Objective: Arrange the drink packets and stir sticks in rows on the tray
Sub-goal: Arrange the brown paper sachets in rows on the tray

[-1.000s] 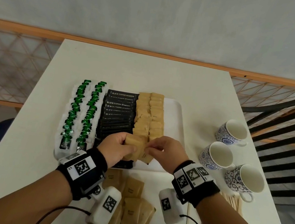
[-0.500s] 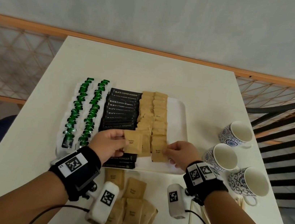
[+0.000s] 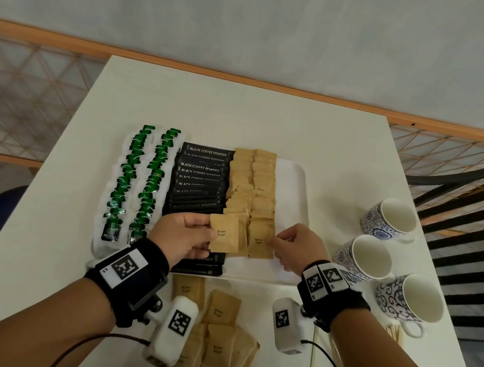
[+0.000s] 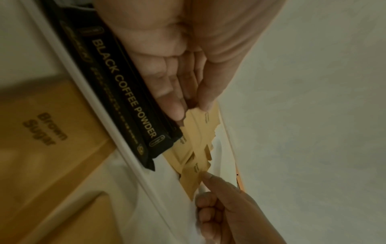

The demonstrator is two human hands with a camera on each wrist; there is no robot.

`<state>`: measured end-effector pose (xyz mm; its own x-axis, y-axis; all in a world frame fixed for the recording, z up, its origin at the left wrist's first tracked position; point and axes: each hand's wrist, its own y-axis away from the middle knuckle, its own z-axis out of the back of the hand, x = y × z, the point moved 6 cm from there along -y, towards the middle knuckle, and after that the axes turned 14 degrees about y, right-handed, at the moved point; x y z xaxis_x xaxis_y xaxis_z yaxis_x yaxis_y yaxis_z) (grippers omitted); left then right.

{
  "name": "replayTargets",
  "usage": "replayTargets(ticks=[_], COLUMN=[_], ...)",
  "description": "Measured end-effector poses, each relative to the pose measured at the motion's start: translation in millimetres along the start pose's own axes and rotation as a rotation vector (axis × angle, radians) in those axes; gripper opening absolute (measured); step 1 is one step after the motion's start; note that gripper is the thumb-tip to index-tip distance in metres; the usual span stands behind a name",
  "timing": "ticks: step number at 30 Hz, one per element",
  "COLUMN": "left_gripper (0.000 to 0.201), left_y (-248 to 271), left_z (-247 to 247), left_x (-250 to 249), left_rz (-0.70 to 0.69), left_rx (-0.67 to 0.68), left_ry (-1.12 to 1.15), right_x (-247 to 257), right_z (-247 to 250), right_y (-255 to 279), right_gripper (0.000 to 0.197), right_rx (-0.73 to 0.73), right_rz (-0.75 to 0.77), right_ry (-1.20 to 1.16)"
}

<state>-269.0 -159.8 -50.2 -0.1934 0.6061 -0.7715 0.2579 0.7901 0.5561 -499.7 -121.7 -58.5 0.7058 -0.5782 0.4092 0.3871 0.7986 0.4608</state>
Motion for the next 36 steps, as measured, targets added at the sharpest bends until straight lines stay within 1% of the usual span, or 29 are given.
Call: replayTargets(ticks=[2,4,5,7,10,12,14,16,19,23,26,28,29,31,34,35,36], left_gripper=[0.019,0.017,0.015,0.013,0.014,0.015,0.018,0.019,0.018,0.020,0.018,0.020,0.022,0.028,0.033,0.033,0.032], left_y=[1,0,0,0,4,6,3,-2,-13,-25,-30,-28,-27,-27,-26,-27,-27], left_z=[-3,-5,-6,-11,-22,-25,-23,-17,-10,-13,-18,-20,-20,-20,-21,-21,-22], left_x=[0,0,0,2,6,6,2,-7,-22,-42,-45,-42,-40,-37,-33,-33,-35], left_rz=[0.000,0.008,0.019,0.048,0.068,0.057,-0.004,-0.088,-0.157,-0.226,-0.237,-0.246,-0.249,-0.246,-0.226,-0.233,-0.252], left_rx=[0.008,0.008,0.008,0.030,0.098,0.114,0.106,0.069,0.012,0.007,0.018,0.022,0.022,0.018,0.013,0.012,0.010], left_ry=[-0.007,0.000,0.012,0.032,-0.009,-0.061,-0.148,-0.240,-0.302,-0.405,-0.619,-0.780,-0.825,-0.851,-0.829,-0.827,-0.828], right_x=[-3,2,8,22,37,36,31,25,21,22,23,20,18,13,9,9,10], right_z=[2,6,7,5,-4,-8,-11,-15,-21,-27,-28,-24,-20,-15,-12,-12,-12], right_y=[2,6,9,16,24,26,24,21,17,12,12,14,15,16,12,10,7], right_gripper=[0.020,0.021,0.021,0.023,0.017,0.009,0.008,0.010,0.013,0.020,0.023,0.026,0.029,0.043,0.075,0.079,0.079], right_rx=[-0.027,-0.040,-0.018,0.082,0.229,0.265,0.276,0.262,0.193,0.103,0.053,0.020,0.007,-0.010,-0.053,-0.062,-0.070], right_rz=[-0.021,0.024,0.068,0.153,0.209,0.212,0.202,0.182,0.142,0.126,0.146,0.138,0.133,0.119,0.102,0.104,0.109], right_ry=[-0.041,-0.142,-0.217,-0.322,-0.303,-0.272,-0.226,-0.151,-0.107,-0.040,0.053,0.052,0.046,0.010,-0.039,-0.044,-0.044])
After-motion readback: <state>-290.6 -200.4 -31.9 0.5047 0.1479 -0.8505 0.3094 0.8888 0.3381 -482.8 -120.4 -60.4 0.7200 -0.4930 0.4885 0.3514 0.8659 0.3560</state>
